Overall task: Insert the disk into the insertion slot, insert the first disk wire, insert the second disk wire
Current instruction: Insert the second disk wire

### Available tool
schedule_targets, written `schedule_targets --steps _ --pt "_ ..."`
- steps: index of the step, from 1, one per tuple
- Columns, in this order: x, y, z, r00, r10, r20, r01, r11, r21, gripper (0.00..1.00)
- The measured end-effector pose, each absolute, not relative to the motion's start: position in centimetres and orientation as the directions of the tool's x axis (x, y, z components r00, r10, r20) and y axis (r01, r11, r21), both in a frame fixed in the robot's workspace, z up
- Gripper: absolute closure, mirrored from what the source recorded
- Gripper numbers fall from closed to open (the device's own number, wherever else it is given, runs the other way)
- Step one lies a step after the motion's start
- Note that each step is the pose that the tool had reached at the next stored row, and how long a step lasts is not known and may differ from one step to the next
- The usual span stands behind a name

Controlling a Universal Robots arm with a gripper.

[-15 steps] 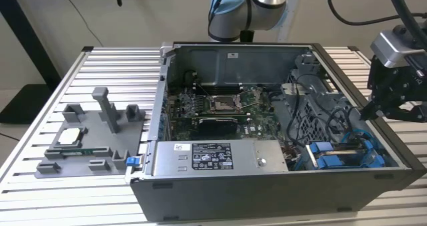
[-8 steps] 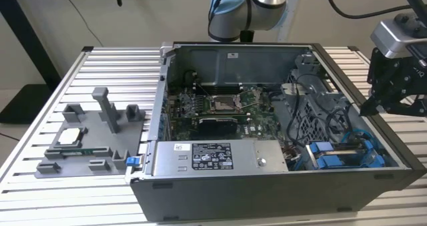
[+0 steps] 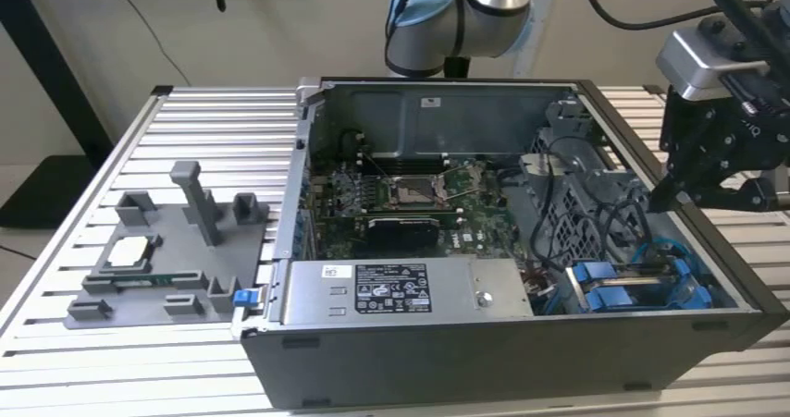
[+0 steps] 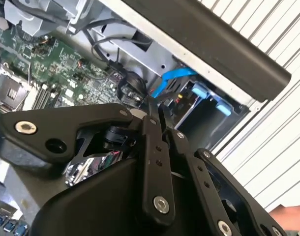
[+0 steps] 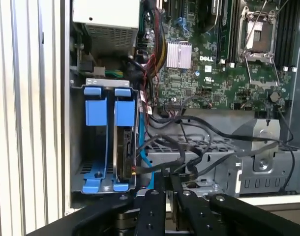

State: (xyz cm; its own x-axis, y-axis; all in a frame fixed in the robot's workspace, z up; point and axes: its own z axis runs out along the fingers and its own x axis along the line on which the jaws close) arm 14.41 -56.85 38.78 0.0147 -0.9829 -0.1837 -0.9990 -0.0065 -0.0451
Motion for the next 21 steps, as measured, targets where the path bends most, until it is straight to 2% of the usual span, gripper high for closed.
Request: schedule_targets --steps 13,17,21 --pt "11.5 -57.3 38.6 0.016 -0.990 -0.143 -0.999 -0.009 -0.048 1.00" --pt "11.0 -57.4 38.4 0.018 -0.991 -0.136 -0.998 -0.009 -0.063 1.00" --pt "11.0 -57.4 38.3 0.018 -0.991 -0.133 -0.998 -0.009 -0.063 1.00"
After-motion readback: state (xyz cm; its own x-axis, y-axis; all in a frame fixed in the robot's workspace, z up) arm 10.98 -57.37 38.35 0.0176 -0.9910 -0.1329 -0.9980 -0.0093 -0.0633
